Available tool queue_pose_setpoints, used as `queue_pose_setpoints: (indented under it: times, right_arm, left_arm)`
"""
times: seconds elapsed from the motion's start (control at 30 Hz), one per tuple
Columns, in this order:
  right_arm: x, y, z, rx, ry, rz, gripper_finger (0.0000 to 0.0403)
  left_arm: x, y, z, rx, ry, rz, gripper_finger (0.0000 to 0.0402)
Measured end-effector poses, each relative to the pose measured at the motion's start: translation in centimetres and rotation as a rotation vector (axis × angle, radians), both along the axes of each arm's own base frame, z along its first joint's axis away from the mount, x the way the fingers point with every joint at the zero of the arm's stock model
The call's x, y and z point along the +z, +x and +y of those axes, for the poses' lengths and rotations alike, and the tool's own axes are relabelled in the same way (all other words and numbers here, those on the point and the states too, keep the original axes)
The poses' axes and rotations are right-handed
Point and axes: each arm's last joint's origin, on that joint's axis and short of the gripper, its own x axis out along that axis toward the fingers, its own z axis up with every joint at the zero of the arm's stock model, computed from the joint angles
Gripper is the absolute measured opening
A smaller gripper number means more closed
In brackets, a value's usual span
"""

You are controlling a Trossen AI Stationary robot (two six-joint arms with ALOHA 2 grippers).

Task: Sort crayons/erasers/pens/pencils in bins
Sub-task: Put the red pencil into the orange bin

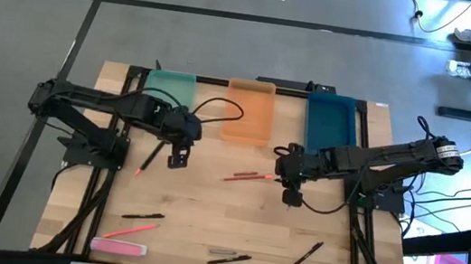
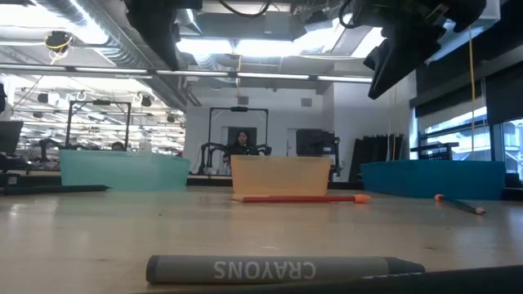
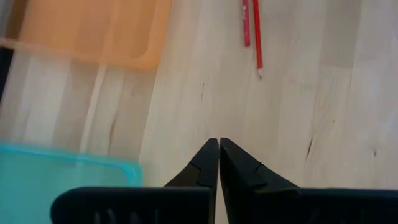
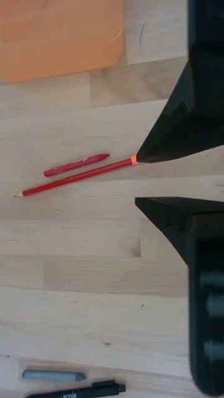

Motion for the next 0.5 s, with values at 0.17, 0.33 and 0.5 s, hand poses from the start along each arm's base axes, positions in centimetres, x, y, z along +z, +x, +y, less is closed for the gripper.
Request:
queue_pose_setpoints:
  times: [0.17,0.33,0.5]
  right_arm:
    - [0.0,0.0,0.0,0.0,0.0,0.0,0.0145]
    - [-0.4,0.3,0.1,0.002,-0.003,0.011,0.0188]
    - [-2.1,1.4,0.2,0.006,-0.015,0.07,0.0206]
  left_arm:
    - [0.0,-0.1,0.0,0.044,-0.021,0.002,0.0054]
    - [-0.1,-0.3,0.0,0.046,-0.034,0.026,0.0089]
    - [-0.2,-0.3,-0.3,0.03,-0.06,0.031,0.0095]
